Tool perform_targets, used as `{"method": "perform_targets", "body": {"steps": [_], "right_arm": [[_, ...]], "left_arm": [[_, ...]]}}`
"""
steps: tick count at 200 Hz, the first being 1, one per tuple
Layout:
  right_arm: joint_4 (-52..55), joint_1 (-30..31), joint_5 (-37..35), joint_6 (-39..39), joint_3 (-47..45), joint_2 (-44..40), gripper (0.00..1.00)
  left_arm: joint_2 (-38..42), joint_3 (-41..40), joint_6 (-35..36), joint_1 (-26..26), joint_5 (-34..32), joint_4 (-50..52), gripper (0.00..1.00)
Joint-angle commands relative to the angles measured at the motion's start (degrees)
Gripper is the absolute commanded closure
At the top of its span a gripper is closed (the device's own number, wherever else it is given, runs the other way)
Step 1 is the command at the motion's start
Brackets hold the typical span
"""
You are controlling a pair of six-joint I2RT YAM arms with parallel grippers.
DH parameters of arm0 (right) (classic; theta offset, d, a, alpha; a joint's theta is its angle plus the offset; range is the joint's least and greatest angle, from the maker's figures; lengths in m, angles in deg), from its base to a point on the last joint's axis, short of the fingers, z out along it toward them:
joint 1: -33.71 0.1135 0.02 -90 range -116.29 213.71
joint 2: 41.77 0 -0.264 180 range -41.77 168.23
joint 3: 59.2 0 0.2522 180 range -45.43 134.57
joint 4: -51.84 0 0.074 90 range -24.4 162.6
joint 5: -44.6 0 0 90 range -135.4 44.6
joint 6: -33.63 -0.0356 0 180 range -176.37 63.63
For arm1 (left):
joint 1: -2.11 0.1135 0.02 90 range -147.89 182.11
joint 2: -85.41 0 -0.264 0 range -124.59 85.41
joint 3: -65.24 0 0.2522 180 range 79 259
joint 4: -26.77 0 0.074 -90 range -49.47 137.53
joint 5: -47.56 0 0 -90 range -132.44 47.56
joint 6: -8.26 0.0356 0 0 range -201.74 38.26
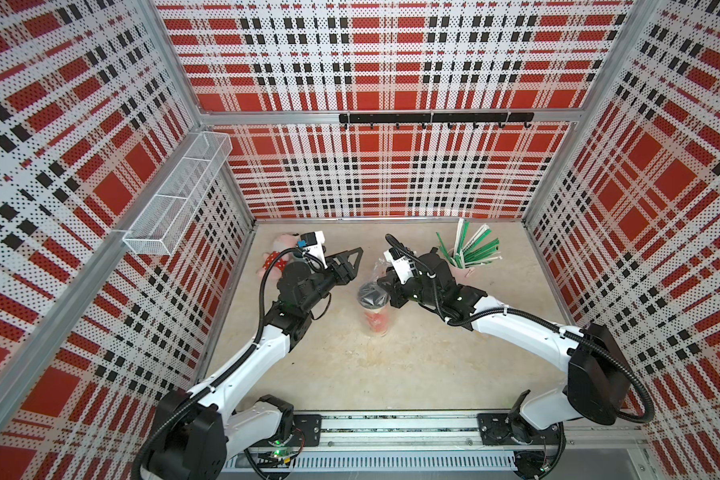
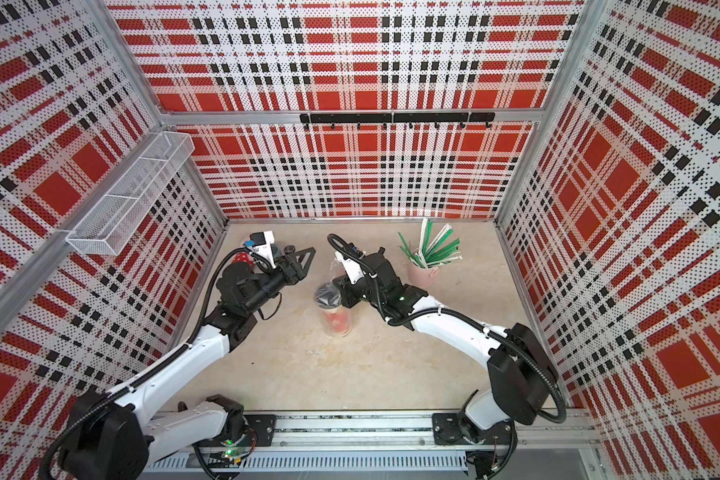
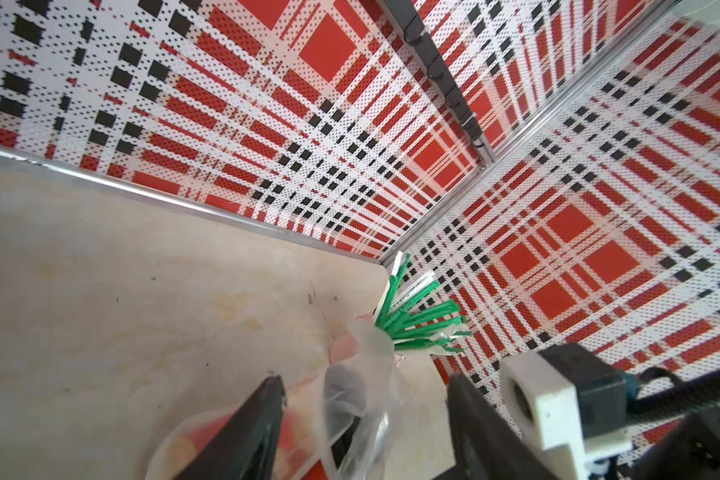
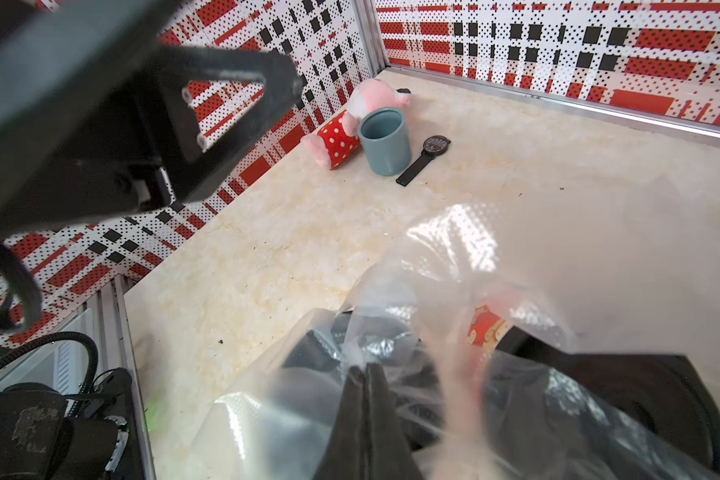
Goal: Pack milk tea into plastic carrier bags
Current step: Adjust the plastic carrier bag at the center of the board.
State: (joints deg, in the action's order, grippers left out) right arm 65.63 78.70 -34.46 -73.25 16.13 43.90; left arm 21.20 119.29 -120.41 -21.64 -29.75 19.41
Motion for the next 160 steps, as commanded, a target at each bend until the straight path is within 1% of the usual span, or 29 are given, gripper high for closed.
{"method": "perform_targets", "body": {"steps": [1, 11, 21, 36, 56, 92, 115, 126, 133, 151, 160], "right_arm": [[0.1, 0.4, -0.8, 1.2, 0.7, -1.7, 1.0], [0.2, 0.4, -0.8, 1.3, 1.0, -1.7, 1.0], [0.4, 0.4, -0.8, 1.3, 1.4, -1.4, 1.0], [0.6, 0.4, -0.6, 1.3, 1.9, -1.1, 1.0], [0.6, 0.4, -0.7, 1.2, 2.2, -1.0, 1.0], [1.0, 0.4, -0.9, 1.2, 2.8, -1.1, 1.0], [1.2, 0.4, -1.4, 1.4, 2.5, -1.3, 1.0], [1.2, 0.4, -1.6, 1.2, 2.2, -1.5, 1.0], [0.9, 0.4, -1.6, 1.3, 1.9, -1.7, 1.0], [0.6, 0.4, -1.7, 1.1, 1.5, -1.8, 1.0], [0.5, 0.4, -1.7, 1.0, 1.4, -1.9, 1.0]], "left_arm": [[-0.1, -2.3, 3.9, -5.1, -8.0, 11.0, 0.35], [0.0, -3.3, 4.2, -7.2, -8.6, 11.1, 0.34], [0.0, -4.0, 5.0, -9.2, -9.6, 11.2, 0.31], [-0.1, -4.4, 6.5, -11.2, -10.7, 11.7, 0.28], [0.8, -6.0, 8.7, -12.0, -9.6, 9.8, 0.22], [3.5, -5.7, 12.7, -13.3, -14.2, 11.2, 0.07], [4.4, -2.9, 14.3, -13.2, -17.1, 15.0, 0.02], [4.9, -1.9, 15.0, -13.1, -17.3, 15.6, 0.0], [5.3, -1.6, 15.3, -13.1, -17.7, 16.0, 0.02], [5.4, -1.7, 15.6, -13.1, -19.9, 17.8, 0.02], [5.4, -2.5, 15.7, -13.1, -19.9, 18.0, 0.02]]}}
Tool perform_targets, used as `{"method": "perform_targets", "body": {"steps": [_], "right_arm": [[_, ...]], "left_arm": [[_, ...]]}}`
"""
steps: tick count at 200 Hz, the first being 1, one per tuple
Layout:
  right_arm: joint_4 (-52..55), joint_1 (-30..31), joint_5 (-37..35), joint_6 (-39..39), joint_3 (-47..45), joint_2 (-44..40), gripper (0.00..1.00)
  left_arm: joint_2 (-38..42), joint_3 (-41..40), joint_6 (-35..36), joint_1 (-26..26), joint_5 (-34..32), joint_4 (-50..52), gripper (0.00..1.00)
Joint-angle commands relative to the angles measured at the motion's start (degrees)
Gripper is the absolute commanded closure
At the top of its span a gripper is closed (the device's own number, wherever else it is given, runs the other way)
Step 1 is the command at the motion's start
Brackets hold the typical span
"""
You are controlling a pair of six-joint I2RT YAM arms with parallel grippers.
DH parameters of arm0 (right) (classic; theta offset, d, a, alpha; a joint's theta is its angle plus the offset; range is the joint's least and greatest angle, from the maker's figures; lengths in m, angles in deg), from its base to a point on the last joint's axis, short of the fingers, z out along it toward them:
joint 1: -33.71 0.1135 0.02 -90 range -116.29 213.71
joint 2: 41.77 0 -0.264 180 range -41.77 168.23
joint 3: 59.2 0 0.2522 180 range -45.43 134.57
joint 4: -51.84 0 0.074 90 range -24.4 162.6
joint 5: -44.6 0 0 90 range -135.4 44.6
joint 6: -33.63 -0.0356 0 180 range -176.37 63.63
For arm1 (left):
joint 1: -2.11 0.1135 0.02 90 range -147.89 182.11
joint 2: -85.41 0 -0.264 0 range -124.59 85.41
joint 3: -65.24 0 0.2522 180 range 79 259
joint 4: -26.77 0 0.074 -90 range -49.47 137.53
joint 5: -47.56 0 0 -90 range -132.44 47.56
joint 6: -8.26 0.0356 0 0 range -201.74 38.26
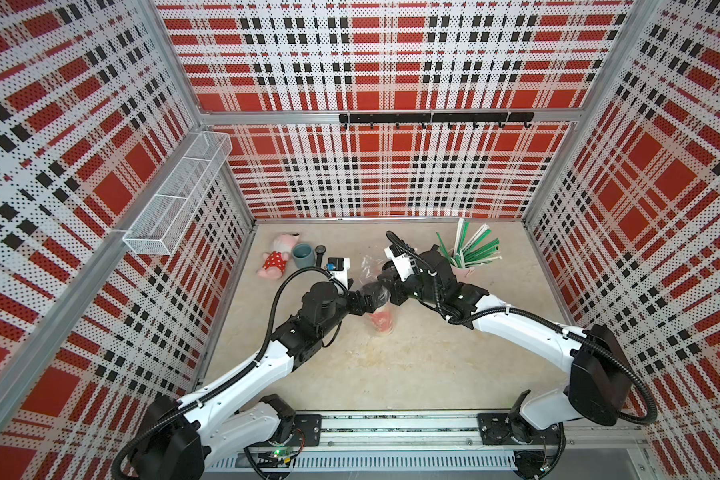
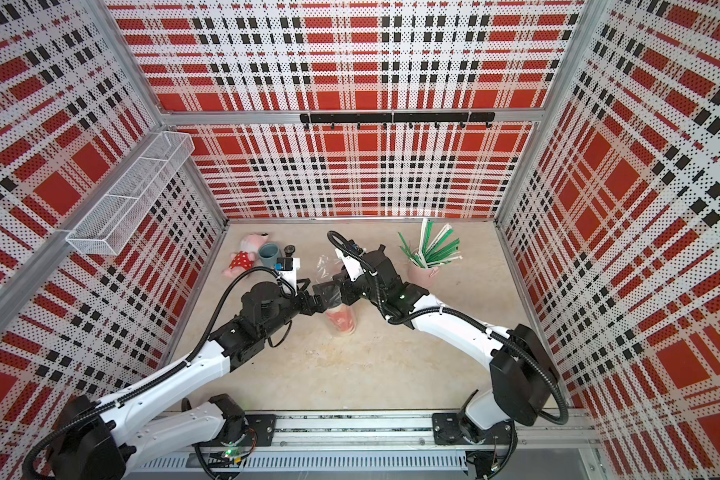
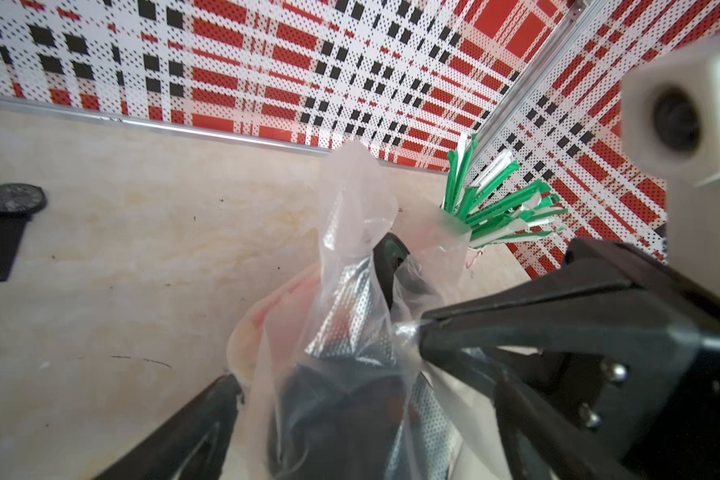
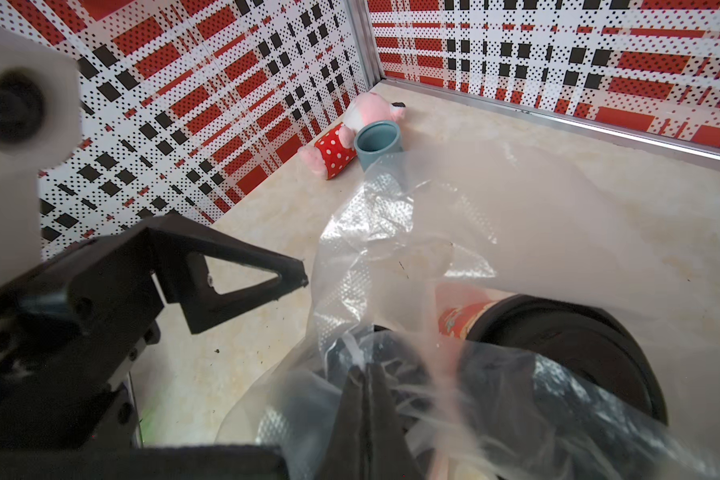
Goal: Pack milk tea into plastic carrier bags
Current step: Adjust the plastic carrier bag at the center of the board.
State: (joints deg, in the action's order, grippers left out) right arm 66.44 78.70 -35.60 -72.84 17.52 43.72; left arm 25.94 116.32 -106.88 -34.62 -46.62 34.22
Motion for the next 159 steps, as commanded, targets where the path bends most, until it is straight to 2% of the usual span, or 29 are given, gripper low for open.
{"method": "perform_targets", "body": {"steps": [1, 28, 47, 79, 96, 159], "right_arm": [[-0.3, 0.4, -0.6, 0.6, 0.0, -1.8, 1.0], [-0.3, 0.4, -0.5, 0.6, 0.1, -1.9, 1.0], [-0.3, 0.4, -0.7, 0.7, 0.1, -1.8, 1.0], [-0.2, 0.2, -0.8, 0.7, 0.2, -1.7, 1.0], [-0.5, 0.3, -0.8, 0.6, 0.1, -1.7, 1.0], [-0.9, 0.3, -0.6, 0.4, -0.5, -2.0, 1.0]], "left_arm": [[0.7, 0.4, 2.1, -0.1, -3.0, 3.1, 0.02], [2.2, -3.1, 0.5, -2.5, -2.5, -0.1, 0.02], [4.3, -6.1, 1.4, -4.8, -4.3, -4.2, 0.02], [4.7, -9.3, 3.7, -5.8, -3.5, -7.9, 0.02], [3.6, -11.1, 5.7, -6.4, -6.2, -8.5, 0.02], [-1.0, -12.8, 10.2, -7.9, -5.5, -17.5, 0.02]]}}
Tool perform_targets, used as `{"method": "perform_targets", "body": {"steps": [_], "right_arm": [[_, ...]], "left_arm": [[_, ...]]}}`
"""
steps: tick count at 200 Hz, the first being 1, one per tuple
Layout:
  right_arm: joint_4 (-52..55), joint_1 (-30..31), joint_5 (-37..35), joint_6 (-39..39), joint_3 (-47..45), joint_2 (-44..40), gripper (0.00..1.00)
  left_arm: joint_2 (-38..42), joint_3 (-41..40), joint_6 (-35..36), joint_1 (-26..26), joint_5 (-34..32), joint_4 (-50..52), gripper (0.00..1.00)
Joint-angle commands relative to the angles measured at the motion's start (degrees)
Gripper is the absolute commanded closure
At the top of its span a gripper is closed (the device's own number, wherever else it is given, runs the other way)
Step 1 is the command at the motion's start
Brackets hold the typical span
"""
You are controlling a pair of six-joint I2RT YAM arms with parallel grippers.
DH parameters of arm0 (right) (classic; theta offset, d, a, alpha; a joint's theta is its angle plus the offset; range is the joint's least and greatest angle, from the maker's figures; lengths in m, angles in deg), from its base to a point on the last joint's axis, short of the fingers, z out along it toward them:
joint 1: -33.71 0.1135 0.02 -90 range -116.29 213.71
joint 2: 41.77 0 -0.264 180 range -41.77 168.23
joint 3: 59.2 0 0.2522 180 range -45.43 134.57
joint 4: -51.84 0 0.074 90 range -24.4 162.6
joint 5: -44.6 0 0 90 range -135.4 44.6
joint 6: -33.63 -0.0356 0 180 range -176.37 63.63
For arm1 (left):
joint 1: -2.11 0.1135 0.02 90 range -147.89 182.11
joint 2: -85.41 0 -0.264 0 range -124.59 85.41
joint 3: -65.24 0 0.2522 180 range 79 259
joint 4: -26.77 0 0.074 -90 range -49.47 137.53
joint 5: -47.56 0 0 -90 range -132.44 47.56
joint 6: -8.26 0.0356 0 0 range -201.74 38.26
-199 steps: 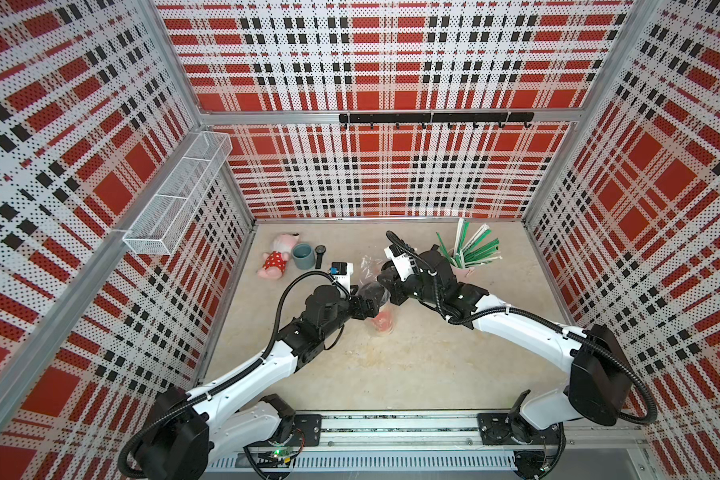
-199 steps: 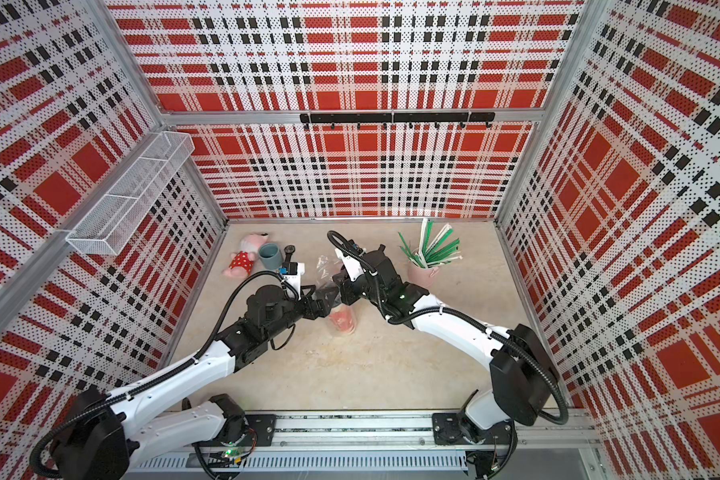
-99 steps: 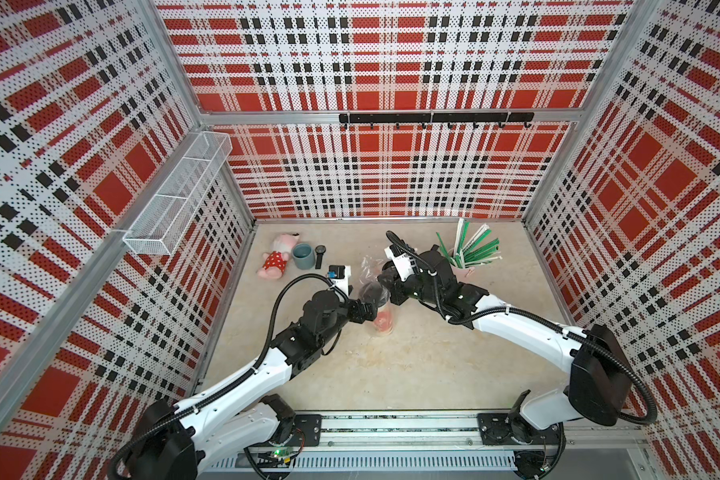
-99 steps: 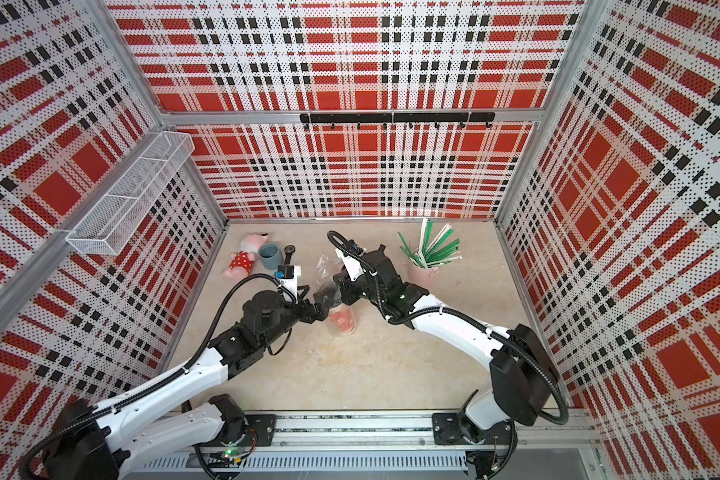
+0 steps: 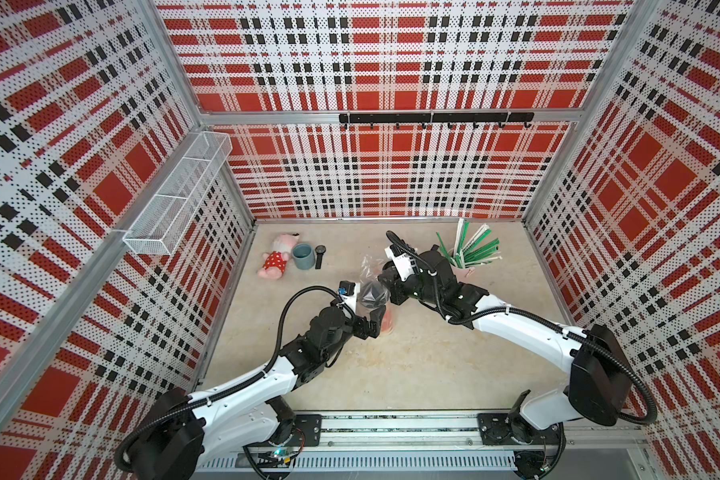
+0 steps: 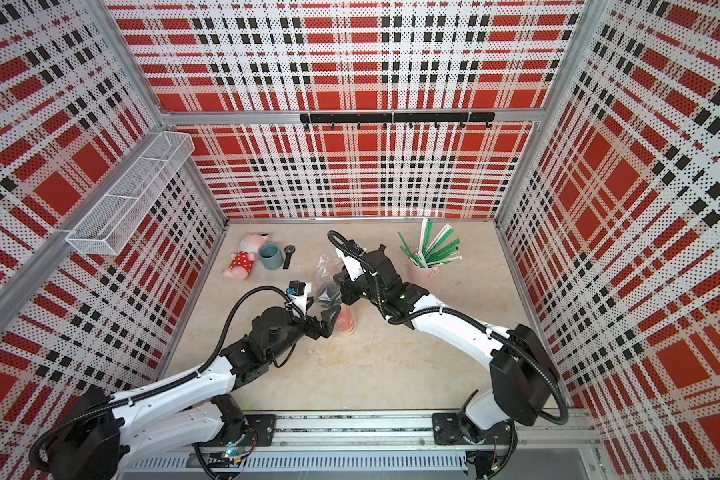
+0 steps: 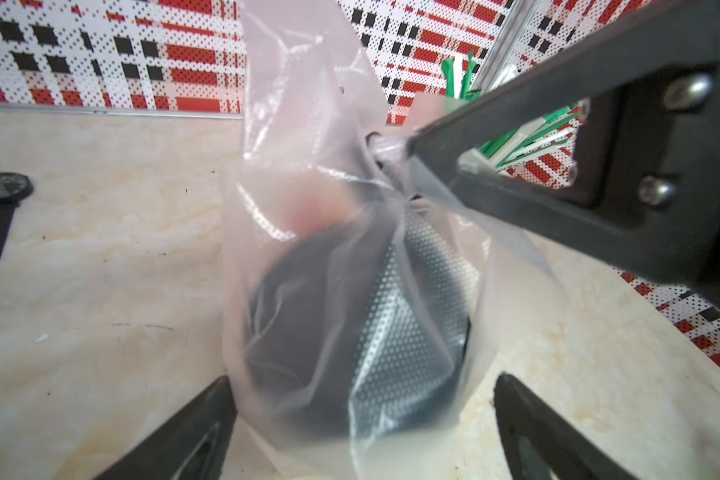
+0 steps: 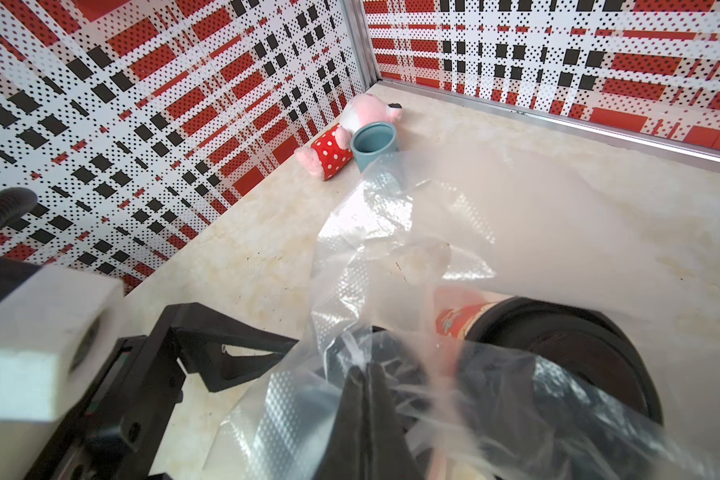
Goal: Pack milk tea into plastic carrier bags
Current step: Adjust the plastic carrier bag at the center of the board.
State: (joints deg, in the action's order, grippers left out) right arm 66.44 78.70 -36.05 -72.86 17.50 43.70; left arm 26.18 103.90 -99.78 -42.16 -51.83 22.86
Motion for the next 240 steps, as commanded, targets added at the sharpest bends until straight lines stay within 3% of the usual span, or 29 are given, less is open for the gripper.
{"method": "perform_targets", "body": {"steps": [1, 45, 95, 240], "right_arm": [[-0.9, 0.3, -0.2, 0.5, -0.4, -1.9, 1.0], [-1.1, 0.2, -0.1, 0.4, -0.6, -2.0, 1.0], [-1.3, 0.0, 0.1, 0.4, -1.0, -2.3, 1.0], [0.7, -0.6, 0.4, 0.1, -0.5, -1.5, 1.0]], "left_arm": [[-1.5, -0.3, 3.2, -0.4, -0.4, -6.2, 0.02], [-7.0, 2.2, 6.4, 0.0, -2.5, -7.7, 0.02], [-7.2, 2.6, 7.6, 1.8, -1.7, -9.5, 0.02], [-11.9, 4.9, 12.4, 3.0, 6.8, -12.7, 0.0]]}}
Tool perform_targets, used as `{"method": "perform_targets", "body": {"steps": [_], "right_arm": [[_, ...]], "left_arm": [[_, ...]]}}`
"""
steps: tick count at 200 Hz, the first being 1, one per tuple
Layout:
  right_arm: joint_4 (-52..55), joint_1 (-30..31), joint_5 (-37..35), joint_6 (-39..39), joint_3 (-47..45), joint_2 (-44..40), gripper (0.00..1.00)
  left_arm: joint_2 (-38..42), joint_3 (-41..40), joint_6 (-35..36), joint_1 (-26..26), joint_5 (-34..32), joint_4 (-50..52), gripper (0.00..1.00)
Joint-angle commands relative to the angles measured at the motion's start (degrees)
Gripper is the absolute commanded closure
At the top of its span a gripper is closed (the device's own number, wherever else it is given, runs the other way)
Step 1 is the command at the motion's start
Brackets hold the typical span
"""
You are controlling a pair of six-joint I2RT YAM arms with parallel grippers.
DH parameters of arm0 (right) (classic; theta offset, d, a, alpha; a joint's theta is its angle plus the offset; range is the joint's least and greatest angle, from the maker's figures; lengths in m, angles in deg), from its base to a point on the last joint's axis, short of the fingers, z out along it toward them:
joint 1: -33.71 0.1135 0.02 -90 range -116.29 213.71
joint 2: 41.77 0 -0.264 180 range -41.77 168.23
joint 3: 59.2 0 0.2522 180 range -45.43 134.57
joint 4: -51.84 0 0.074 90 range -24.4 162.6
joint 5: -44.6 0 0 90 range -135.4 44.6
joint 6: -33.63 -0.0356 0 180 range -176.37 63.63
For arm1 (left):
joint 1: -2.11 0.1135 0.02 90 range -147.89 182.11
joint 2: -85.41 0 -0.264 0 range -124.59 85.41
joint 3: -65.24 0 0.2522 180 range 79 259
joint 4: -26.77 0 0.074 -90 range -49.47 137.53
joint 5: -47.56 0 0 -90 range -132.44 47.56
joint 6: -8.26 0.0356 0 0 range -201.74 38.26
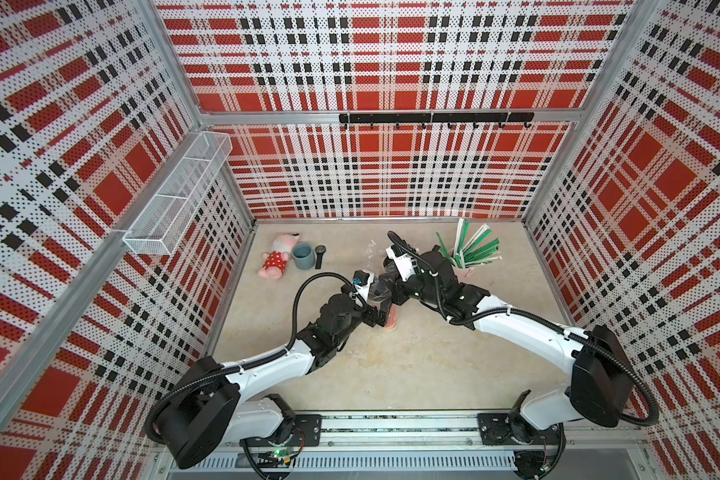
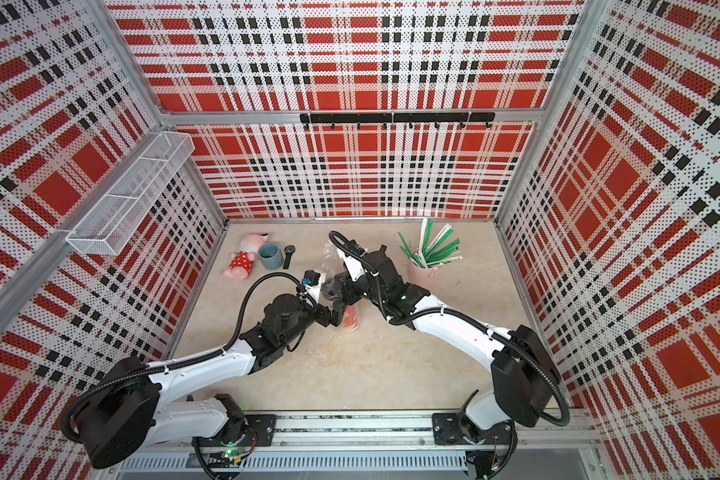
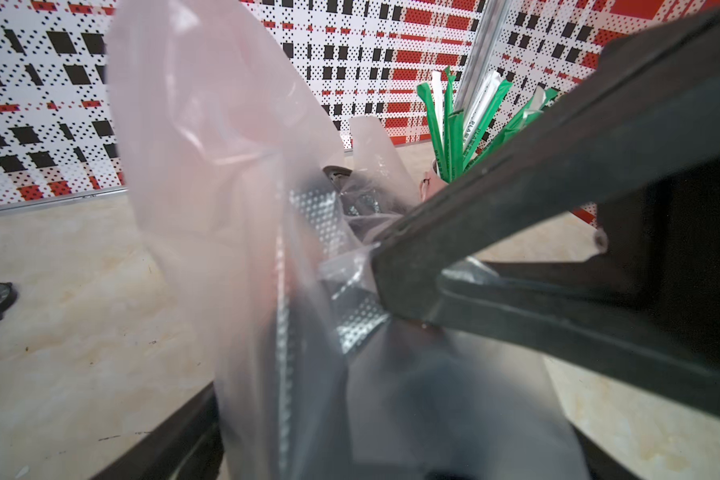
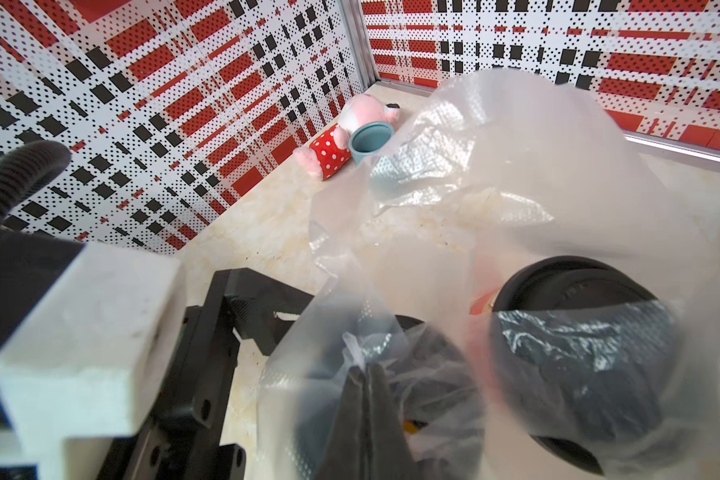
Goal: Pack milk tea into plastic carrier bags
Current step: Adjust the plastic carrier bag at the center of the board.
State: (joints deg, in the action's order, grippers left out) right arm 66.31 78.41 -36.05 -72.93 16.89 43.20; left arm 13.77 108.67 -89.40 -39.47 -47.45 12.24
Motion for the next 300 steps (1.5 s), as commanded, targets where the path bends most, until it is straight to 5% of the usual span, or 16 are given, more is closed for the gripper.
{"method": "perform_targets", "body": {"steps": [1, 135, 244, 300], "right_arm": [[0.9, -0.3, 0.4, 0.2, 0.2, -1.0, 1.0], [7.3, -1.0, 0.7, 0.4, 8.0, 3.8, 0.95], [12.6, -2.0, 5.0, -1.3, 10.7, 4.6, 0.72], [11.6, -3.8, 6.3, -3.1, 10.2, 4.9, 0.74]], "left_arm": [[0.6, 0.1, 2.1, 0.3, 2.4, -2.1, 0.0], [3.7, -3.2, 4.1, 1.3, 4.3, -1.9, 0.18], [4.5, -2.2, 5.5, 1.5, 7.1, -1.4, 0.09], [4.9, -0.4, 3.8, 4.8, 11.5, -2.5, 0.14]]}}
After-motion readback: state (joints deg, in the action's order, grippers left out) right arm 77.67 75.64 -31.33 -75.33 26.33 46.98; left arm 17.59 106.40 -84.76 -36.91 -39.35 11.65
